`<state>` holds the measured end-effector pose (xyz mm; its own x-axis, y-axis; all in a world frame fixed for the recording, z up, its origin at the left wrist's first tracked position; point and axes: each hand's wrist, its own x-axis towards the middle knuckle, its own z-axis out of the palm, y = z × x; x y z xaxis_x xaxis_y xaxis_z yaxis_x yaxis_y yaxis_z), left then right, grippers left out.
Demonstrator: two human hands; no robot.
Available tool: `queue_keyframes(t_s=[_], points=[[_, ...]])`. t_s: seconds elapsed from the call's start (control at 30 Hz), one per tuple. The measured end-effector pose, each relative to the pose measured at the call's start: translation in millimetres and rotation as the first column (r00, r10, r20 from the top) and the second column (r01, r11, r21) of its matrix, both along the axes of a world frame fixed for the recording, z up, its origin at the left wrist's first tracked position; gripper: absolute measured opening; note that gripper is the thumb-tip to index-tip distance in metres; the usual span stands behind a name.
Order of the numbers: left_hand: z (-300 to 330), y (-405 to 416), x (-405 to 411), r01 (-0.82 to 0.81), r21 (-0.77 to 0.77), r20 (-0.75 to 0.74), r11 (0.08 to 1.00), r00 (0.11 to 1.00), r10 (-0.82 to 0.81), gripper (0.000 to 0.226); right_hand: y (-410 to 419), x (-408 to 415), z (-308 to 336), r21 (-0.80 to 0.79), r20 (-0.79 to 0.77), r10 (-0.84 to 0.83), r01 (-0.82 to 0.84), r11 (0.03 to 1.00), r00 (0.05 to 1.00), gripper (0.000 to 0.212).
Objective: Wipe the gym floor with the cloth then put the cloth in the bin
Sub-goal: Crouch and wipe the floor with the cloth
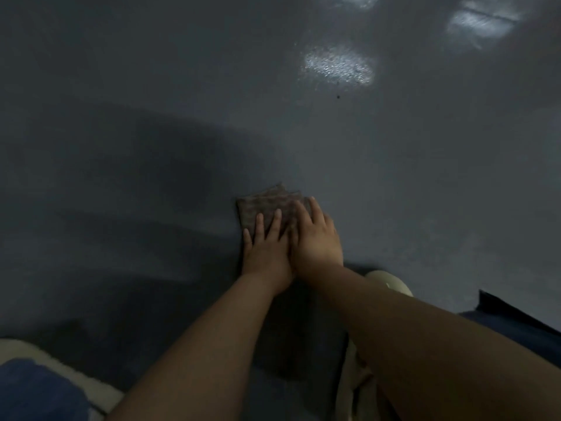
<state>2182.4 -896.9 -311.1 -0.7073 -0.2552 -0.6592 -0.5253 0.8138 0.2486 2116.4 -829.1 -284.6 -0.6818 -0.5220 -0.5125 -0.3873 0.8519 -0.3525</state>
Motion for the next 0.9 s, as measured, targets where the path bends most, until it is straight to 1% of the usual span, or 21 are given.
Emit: queue_keyframes(t_s=[0.1, 0.23, 0.3, 0.4, 0.43, 0.47, 0.53, 0.57, 0.6, 0.63, 0.67, 0.7, 0.77, 0.83, 0.9], points=[[17, -7, 4, -0.014, 0.058, 0.020, 0.998, 1.000, 0.013, 0.074, 13, 0, 18, 0.019, 0.033, -0.008, 0.007, 1.000, 0.999, 0.048], [44, -1, 14, -0.041, 0.036, 0.033, 0.999, 0.999, 0.040, 0.068, 24, 11, 46, 0.007, 0.070, -0.045, 0.045, 0.999, 0.996, 0.036], [59, 3, 17, -0.100, 0.013, 0.019, 0.995, 0.995, 0.100, 0.065, 29, 17, 60, -0.018, 0.079, -0.057, 0.058, 0.998, 0.995, 0.034], [85, 8, 21, -0.254, 0.010, 0.009, 0.967, 0.967, 0.254, 0.057, 37, 25, 81, -0.065, 0.085, -0.069, 0.074, 0.995, 0.994, 0.034], [90, 10, 20, -0.274, 0.015, 0.003, 0.962, 0.962, 0.274, 0.059, 40, 28, 88, -0.080, 0.083, -0.064, 0.071, 0.994, 0.994, 0.035], [92, 11, 20, -0.276, 0.018, -0.027, 0.961, 0.961, 0.277, 0.065, 42, 30, 96, -0.095, 0.081, -0.053, 0.060, 0.994, 0.995, 0.035], [67, 2, 19, -0.279, 0.020, -0.115, 0.960, 0.953, 0.279, 0.085, 46, 34, 110, -0.120, 0.070, -0.032, 0.040, 0.992, 0.997, 0.038], [72, 3, 18, -0.269, 0.009, -0.131, 0.963, 0.954, 0.268, 0.091, 48, 35, 117, -0.131, 0.059, -0.029, 0.037, 0.991, 0.998, 0.040], [85, 5, 19, -0.260, -0.008, -0.121, 0.966, 0.959, 0.257, 0.093, 49, 37, 123, -0.143, 0.048, -0.030, 0.036, 0.989, 0.998, 0.041], [116, 12, 20, -0.255, -0.020, -0.114, 0.967, 0.961, 0.251, 0.089, 50, 39, 128, -0.154, 0.036, -0.029, 0.034, 0.987, 0.999, 0.041], [138, 17, 22, -0.270, -0.034, -0.108, 0.962, 0.958, 0.265, 0.081, 51, 41, 131, -0.156, 0.022, -0.022, 0.025, 0.987, 1.000, 0.041], [147, 17, 22, -0.291, -0.044, -0.108, 0.956, 0.952, 0.285, 0.071, 52, 43, 134, -0.151, 0.008, -0.010, 0.011, 0.989, 1.000, 0.041], [151, 15, 25, -0.313, -0.047, -0.132, 0.949, 0.943, 0.305, 0.059, 54, 50, 138, -0.139, -0.008, 0.008, -0.009, 0.990, 1.000, 0.044], [147, 13, 29, -0.293, -0.040, -0.157, 0.955, 0.946, 0.284, 0.056, 55, 56, 140, -0.123, -0.020, 0.015, -0.017, 0.992, 1.000, 0.045], [145, 10, 29, -0.280, -0.040, -0.150, 0.959, 0.951, 0.271, 0.053, 52, 60, 138, -0.107, -0.044, 0.011, -0.016, 0.994, 0.999, 0.044]])
